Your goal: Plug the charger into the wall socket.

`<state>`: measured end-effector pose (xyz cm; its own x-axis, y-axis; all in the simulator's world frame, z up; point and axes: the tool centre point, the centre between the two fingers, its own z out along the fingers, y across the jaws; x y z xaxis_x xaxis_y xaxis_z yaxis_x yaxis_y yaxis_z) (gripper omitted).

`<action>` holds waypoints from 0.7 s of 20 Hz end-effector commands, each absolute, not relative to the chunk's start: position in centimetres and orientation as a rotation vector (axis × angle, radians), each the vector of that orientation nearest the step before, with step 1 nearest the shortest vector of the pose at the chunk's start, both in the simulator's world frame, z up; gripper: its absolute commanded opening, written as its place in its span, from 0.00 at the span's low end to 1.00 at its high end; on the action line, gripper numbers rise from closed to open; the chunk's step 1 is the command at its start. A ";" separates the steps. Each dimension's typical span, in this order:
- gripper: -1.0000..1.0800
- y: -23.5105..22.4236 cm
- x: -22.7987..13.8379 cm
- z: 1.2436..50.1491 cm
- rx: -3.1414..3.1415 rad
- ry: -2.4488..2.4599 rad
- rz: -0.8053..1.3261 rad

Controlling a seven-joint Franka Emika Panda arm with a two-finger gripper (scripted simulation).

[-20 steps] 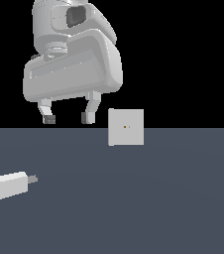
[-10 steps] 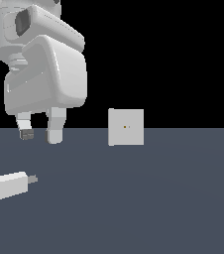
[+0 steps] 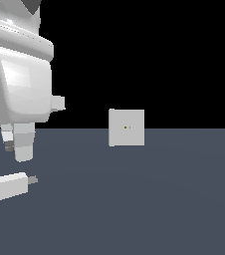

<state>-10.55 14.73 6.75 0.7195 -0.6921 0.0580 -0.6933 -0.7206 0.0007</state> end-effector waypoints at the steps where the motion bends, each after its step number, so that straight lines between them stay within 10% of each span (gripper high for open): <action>1: 0.96 15.2 -10.6 6.5 2.881 -1.193 0.084; 14: 0.96 15.6 -10.7 5.2 2.873 -1.212 0.084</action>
